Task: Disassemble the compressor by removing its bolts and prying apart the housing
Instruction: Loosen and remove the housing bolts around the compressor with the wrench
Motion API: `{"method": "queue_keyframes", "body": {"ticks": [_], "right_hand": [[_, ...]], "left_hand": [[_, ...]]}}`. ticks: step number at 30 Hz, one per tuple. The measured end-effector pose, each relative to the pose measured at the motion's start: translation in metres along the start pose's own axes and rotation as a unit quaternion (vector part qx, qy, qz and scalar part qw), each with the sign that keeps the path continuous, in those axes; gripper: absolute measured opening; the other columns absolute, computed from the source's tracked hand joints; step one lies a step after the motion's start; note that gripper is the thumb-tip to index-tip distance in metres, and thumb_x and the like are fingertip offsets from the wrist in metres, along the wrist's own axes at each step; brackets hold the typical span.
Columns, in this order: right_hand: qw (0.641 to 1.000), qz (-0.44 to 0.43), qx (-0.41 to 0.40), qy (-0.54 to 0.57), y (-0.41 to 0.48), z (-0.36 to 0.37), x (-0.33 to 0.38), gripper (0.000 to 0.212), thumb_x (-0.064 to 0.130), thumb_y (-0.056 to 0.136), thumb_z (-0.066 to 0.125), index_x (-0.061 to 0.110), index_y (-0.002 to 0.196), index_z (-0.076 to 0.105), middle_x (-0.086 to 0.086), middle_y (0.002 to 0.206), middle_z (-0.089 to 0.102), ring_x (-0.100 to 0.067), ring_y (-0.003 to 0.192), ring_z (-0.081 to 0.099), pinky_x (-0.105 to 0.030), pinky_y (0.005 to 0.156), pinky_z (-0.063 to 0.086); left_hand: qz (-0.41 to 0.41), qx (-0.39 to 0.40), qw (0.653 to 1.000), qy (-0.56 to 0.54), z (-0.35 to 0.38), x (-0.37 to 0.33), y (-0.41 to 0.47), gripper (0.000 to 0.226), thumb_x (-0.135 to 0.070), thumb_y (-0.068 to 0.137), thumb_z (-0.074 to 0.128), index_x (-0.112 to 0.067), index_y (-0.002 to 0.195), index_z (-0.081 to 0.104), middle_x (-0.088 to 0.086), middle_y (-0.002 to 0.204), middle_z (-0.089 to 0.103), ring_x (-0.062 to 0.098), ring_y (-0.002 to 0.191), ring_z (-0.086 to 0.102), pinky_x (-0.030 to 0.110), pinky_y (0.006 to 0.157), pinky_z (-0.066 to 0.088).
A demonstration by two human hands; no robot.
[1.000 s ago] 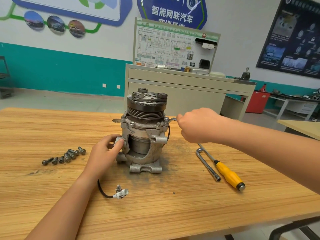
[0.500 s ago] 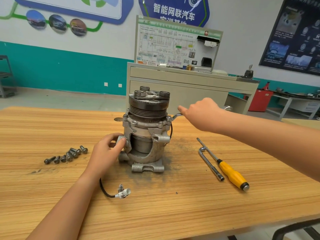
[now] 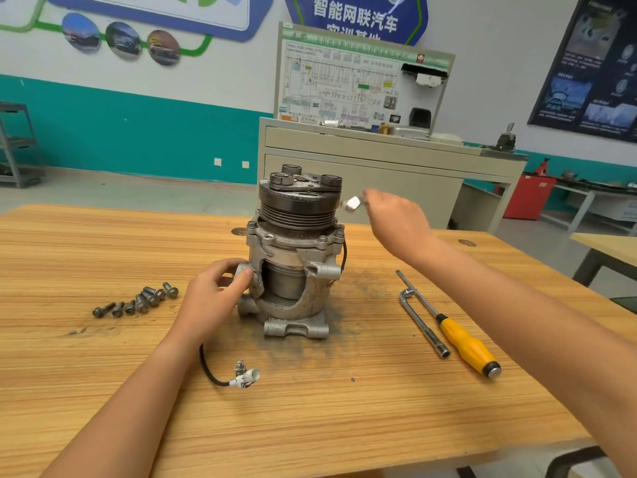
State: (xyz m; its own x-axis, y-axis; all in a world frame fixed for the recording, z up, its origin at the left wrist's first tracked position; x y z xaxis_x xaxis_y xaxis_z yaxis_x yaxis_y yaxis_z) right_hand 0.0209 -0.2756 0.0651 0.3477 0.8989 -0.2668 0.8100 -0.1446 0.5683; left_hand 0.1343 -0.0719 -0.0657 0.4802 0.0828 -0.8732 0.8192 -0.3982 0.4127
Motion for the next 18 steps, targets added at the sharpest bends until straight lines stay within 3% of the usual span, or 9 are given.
{"method": "queue_keyframes", "body": {"ticks": [3, 5, 11, 14, 18], "right_hand": [[0.985, 0.061, -0.062, 0.148, -0.027, -0.028, -0.009, 0.031, 0.018, 0.101, 0.032, 0.004, 0.125, 0.043, -0.002, 0.073, 0.052, -0.022, 0.063, 0.053, -0.029, 0.054, 0.035], [0.983, 0.064, -0.032, 0.169, -0.044, -0.035, -0.002, 0.03, 0.023, 0.1, 0.033, 0.008, 0.123, 0.046, 0.003, 0.064, 0.049, -0.019, 0.055, 0.05, -0.029, 0.048, 0.032], [0.988, 0.034, 0.141, 0.055, -0.063, -0.027, 0.018, 0.022, 0.023, 0.099, 0.035, 0.017, 0.114, 0.051, 0.006, 0.066, 0.044, -0.009, 0.057, 0.043, -0.024, 0.043, 0.03], [0.987, -0.006, 0.159, -0.022, -0.062, -0.029, 0.033, 0.02, 0.016, 0.097, 0.038, 0.017, 0.112, 0.05, 0.005, 0.064, 0.041, -0.009, 0.054, 0.038, -0.024, 0.042, 0.027], [0.975, -0.047, 0.18, -0.118, -0.056, -0.04, 0.052, 0.019, 0.005, 0.091, 0.04, 0.013, 0.105, 0.051, 0.002, 0.058, 0.032, -0.012, 0.047, 0.028, -0.024, 0.04, 0.023]], "left_hand": [[0.001, -0.007, 1.0, -0.007, -0.001, 0.0, 0.0, 0.014, -0.025, 0.092, 0.057, -0.024, 0.102, 0.065, -0.009, 0.094, 0.068, 0.002, 0.086, 0.063, 0.004, 0.057, 0.042], [0.001, -0.011, 1.0, -0.015, -0.002, 0.0, 0.0, 0.013, -0.025, 0.092, 0.057, -0.025, 0.101, 0.065, -0.009, 0.094, 0.068, 0.004, 0.087, 0.063, 0.004, 0.057, 0.043], [-0.012, -0.011, 0.999, -0.036, -0.001, 0.0, -0.002, 0.011, -0.027, 0.091, 0.057, -0.03, 0.097, 0.066, -0.011, 0.093, 0.069, 0.003, 0.088, 0.064, 0.008, 0.061, 0.042], [-0.011, -0.009, 0.999, -0.037, -0.001, 0.0, -0.002, 0.012, -0.027, 0.091, 0.057, -0.028, 0.099, 0.066, -0.011, 0.094, 0.069, 0.002, 0.088, 0.064, 0.011, 0.062, 0.042], [-0.012, -0.01, 0.999, -0.038, -0.002, 0.001, -0.003, 0.011, -0.028, 0.091, 0.058, -0.03, 0.099, 0.065, -0.011, 0.092, 0.069, -0.001, 0.086, 0.062, 0.003, 0.057, 0.041]]}}
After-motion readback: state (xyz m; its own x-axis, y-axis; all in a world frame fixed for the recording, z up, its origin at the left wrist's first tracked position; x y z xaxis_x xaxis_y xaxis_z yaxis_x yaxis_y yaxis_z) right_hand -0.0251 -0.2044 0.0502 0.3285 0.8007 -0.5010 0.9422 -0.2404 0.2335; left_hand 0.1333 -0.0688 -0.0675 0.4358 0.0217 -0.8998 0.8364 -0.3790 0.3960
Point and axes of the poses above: each hand's wrist, its own y-axis towards the middle knuckle, its own z-axis out of the palm, x = y × z, the point moved 10 cm from there along y, towards the middle knuckle
